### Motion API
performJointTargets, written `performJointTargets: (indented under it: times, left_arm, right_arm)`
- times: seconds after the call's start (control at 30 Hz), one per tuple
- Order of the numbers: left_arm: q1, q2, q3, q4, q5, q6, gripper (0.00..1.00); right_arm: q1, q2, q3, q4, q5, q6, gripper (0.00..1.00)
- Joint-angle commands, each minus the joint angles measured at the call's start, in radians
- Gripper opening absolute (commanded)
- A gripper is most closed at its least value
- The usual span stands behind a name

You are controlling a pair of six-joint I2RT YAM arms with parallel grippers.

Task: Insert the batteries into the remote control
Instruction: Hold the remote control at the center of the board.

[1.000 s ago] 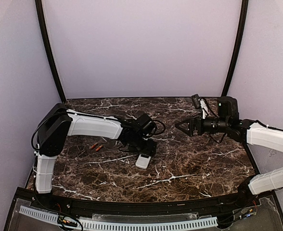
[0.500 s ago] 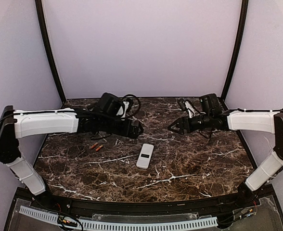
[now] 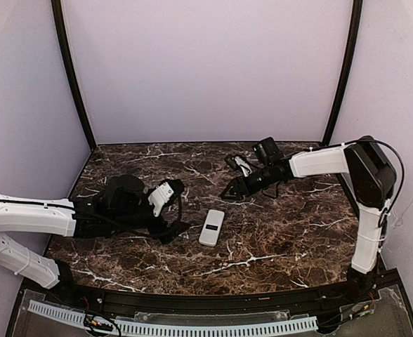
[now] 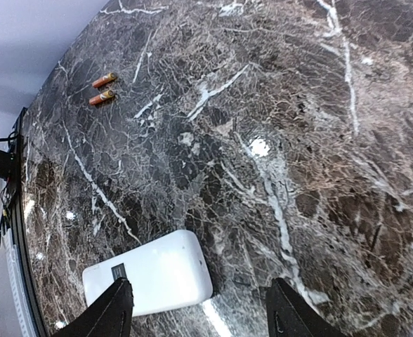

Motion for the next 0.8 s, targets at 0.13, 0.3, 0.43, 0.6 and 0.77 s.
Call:
performJointTargets:
  times: [0.13, 0.3, 0.43, 0.6, 0.77]
  left_arm:
    - [-0.080, 0.025, -0.090, 0.139, 0.077, 0.323, 0.90]
    - [-0.099, 0.098, -0.106, 0.215, 0.113, 0.465, 0.88]
    - [-0.103, 0.169, -0.073, 0.211, 0.133, 0.539, 0.83]
    - [-0.107, 0.225, -0.065, 0.243, 0.144, 0.594, 0.79]
    - [-0.128, 0.293, -0.023, 0.232, 0.106, 0.666, 0.71]
  right_arm:
    - [0.059, 0.140, 0.124, -0.098, -0.035, -0.093, 0.60]
    - [0.068, 0.187, 0.164, -0.121, -0.050, -0.127, 0.58]
    - [0.069, 0.216, 0.181, -0.136, -0.068, -0.144, 0.54]
    - [0.082, 0.217, 0.169, -0.146, -0.083, -0.168, 0.50]
    - [0.093, 0.222, 0.160, -0.147, -0.092, -0.184, 0.48]
